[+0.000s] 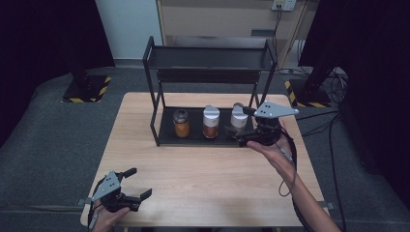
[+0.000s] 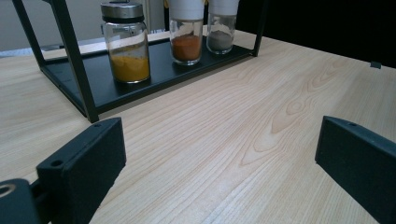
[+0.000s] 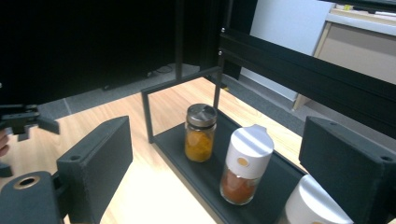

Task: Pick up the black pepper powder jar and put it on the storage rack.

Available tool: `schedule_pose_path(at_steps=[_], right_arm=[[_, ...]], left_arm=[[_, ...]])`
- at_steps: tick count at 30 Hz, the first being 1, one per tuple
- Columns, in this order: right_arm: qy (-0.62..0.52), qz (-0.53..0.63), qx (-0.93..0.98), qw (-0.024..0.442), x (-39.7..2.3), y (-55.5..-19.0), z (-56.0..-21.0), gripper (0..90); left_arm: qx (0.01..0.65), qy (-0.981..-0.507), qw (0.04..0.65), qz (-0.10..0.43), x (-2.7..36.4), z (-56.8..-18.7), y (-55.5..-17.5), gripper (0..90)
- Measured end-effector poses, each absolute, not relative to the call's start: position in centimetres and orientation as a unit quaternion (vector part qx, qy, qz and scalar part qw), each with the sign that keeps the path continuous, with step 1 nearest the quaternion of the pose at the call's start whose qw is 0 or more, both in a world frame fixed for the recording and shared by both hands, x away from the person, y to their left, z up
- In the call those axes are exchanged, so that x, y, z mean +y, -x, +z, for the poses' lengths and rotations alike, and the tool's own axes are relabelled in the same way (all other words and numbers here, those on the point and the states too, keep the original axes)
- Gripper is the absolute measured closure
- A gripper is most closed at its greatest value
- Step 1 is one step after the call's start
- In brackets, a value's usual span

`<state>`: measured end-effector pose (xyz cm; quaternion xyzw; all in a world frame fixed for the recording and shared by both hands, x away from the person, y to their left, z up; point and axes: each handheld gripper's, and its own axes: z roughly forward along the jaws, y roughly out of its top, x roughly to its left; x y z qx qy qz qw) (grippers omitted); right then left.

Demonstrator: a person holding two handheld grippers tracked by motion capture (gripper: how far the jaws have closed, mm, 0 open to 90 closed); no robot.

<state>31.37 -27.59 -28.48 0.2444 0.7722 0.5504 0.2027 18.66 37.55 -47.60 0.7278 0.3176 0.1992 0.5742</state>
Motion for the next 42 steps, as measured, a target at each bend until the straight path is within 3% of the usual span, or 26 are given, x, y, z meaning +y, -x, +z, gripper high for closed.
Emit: schedule_pose_path(at_steps=[12,24,42], right_arm=[[-0.242,0.561,0.768,0.193,-29.6,-27.3,-29.9,9.6],[-0.253,0.555,0.762,0.217,-31.0,-23.2,-31.5,9.3],[-0.324,0.542,0.739,0.235,-34.9,-18.8,-36.8,9.3]], left_arm=[[0.320,-0.724,0.577,0.200,37.6,-47.6,-18.6,0.8],[0.323,-0.719,0.581,0.202,37.7,-47.7,-18.5,0.7],[0.323,-0.716,0.584,0.207,37.7,-47.7,-18.3,0.8]])
